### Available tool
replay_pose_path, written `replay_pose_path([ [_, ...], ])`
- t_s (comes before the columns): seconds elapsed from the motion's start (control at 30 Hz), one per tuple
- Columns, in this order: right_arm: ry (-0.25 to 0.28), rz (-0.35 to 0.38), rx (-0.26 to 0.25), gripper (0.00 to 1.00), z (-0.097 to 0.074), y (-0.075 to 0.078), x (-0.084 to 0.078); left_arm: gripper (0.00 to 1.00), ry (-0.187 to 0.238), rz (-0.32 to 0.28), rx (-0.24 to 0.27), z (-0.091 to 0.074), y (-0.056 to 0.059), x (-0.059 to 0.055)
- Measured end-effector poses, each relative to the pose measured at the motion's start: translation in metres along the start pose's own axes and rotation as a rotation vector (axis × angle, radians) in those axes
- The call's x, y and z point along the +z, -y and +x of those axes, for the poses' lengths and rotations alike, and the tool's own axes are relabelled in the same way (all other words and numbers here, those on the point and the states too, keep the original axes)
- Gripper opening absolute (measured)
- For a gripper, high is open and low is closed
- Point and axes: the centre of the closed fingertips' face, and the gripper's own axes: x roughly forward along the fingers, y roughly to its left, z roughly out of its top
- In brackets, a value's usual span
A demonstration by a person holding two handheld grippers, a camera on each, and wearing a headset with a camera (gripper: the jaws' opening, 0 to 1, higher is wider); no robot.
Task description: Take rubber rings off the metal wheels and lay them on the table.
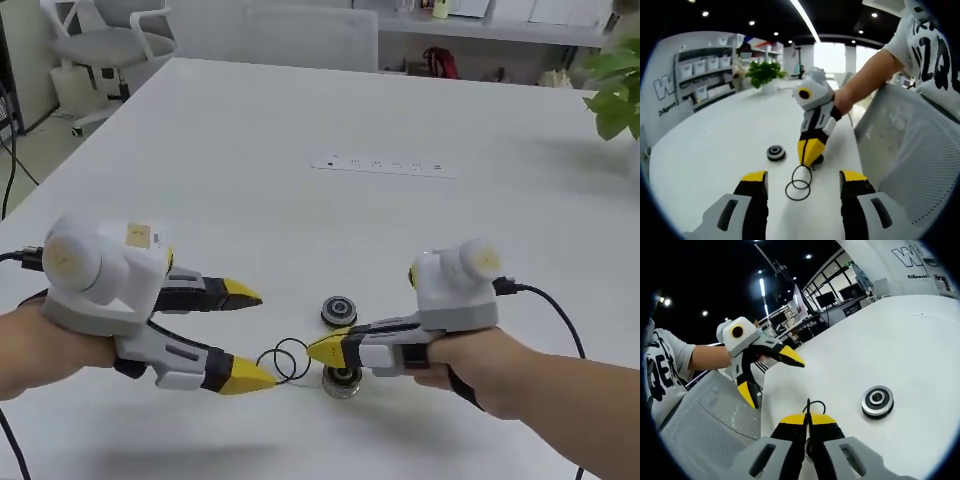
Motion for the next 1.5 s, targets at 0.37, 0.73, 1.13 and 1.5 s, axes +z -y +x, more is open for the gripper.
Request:
replay_pose_path([
  [0.37, -0.021, -0.045, -0.056, 0.03, 0.000, 0.012, -0.002, 0.58, -0.001, -0.014, 0.016, -0.003, -0.006, -0.002],
  [0.73, -0.011, -0.050, -0.090, 0.18, -0.009, 0.017, 0.001, 0.58, -0.003, -0.025, 0.027, 0.000, -0.015, -0.004],
  [1.13, 0.012, -0.083, -0.147, 0.20, -0.032, 0.029, 0.012, 0.56, 0.011, -0.049, 0.044, 0.004, -0.027, 0.000],
  [1.5, -0.003, -0.151, -0.236, 0.21, -0.045, 0.047, 0.013, 0.54, 0.027, -0.077, 0.059, 0.011, -0.038, 0.005],
])
